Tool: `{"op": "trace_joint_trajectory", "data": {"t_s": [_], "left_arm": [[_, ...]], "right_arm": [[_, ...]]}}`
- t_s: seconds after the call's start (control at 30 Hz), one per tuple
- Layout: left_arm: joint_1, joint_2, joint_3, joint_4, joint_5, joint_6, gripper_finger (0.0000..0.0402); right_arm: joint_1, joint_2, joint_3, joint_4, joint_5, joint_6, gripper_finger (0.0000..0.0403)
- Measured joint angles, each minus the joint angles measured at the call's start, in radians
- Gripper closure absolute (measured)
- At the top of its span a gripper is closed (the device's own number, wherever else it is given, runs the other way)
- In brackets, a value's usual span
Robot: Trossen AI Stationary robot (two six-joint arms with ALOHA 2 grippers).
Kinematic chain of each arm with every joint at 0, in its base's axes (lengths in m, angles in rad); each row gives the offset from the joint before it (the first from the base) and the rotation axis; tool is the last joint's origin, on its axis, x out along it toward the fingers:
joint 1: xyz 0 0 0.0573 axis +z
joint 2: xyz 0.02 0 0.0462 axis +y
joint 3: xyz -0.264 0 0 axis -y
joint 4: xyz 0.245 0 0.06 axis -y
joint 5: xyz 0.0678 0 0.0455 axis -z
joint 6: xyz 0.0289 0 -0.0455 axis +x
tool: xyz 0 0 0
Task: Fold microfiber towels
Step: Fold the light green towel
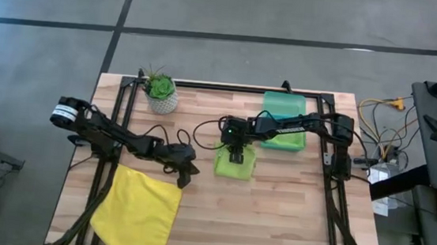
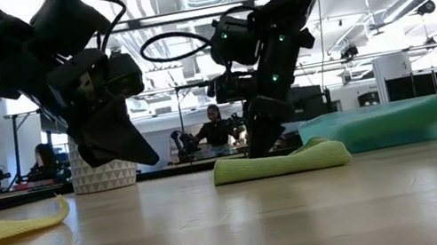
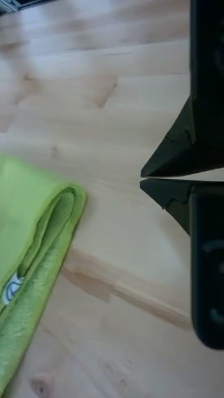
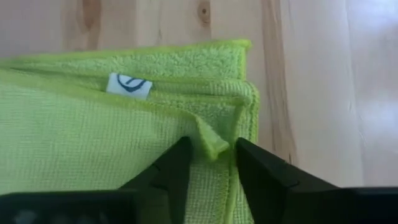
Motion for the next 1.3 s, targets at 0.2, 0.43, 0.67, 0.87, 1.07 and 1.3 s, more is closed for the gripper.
{"op": "trace_joint_trajectory", "data": {"t_s": [0.2, 0.43, 0.67, 0.87, 1.07, 1.3], "left_arm": [[0.000, 0.000, 0.000, 0.014, 0.000, 0.001, 0.0402], [0.000, 0.000, 0.000, 0.014, 0.000, 0.001, 0.0401], [0.000, 0.000, 0.000, 0.014, 0.000, 0.000, 0.0402], [0.000, 0.000, 0.000, 0.015, -0.001, 0.000, 0.0402], [-0.001, 0.006, 0.000, 0.022, -0.037, 0.002, 0.0402], [0.002, 0.046, 0.000, 0.062, -0.155, 0.011, 0.0402]], "right_arm": [[-0.006, -0.001, 0.000, -0.004, -0.072, 0.010, 0.0374], [-0.006, -0.015, 0.000, -0.001, -0.073, 0.017, 0.0393], [-0.004, -0.020, 0.052, 0.018, -0.071, -0.064, 0.0394], [-0.004, 0.017, 0.109, 0.033, -0.070, -0.120, 0.0394], [-0.004, 0.101, 0.209, 0.016, -0.070, -0.136, 0.0394], [-0.004, 0.155, 0.306, -0.031, -0.072, -0.131, 0.0394]]}}
